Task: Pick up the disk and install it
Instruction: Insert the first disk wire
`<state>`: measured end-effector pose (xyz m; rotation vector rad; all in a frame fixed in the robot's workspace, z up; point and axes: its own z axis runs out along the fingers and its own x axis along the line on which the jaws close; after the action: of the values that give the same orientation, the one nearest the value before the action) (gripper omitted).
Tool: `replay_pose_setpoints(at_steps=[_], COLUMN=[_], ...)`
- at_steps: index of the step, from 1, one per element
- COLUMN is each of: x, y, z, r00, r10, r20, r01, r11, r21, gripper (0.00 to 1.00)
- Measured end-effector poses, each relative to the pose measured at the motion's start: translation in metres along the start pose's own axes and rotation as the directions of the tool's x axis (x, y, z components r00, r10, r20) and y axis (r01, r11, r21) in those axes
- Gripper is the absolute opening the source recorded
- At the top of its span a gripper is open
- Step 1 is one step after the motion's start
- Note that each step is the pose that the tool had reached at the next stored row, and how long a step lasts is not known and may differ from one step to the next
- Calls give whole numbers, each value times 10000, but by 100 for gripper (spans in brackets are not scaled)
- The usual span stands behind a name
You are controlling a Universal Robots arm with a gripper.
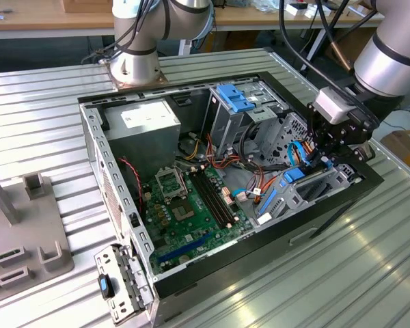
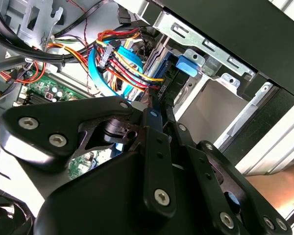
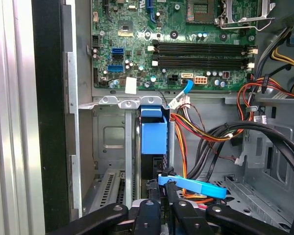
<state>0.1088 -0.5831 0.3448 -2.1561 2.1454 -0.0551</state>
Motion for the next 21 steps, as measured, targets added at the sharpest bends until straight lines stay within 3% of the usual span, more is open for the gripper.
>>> replay_pose_setpoints(at_steps=[21], x=[8], y=[7], z=[-24], r00=[9999], r10=[109], r20=[-8], r01=[-109], r11=[9999], r21=[5], gripper=[16])
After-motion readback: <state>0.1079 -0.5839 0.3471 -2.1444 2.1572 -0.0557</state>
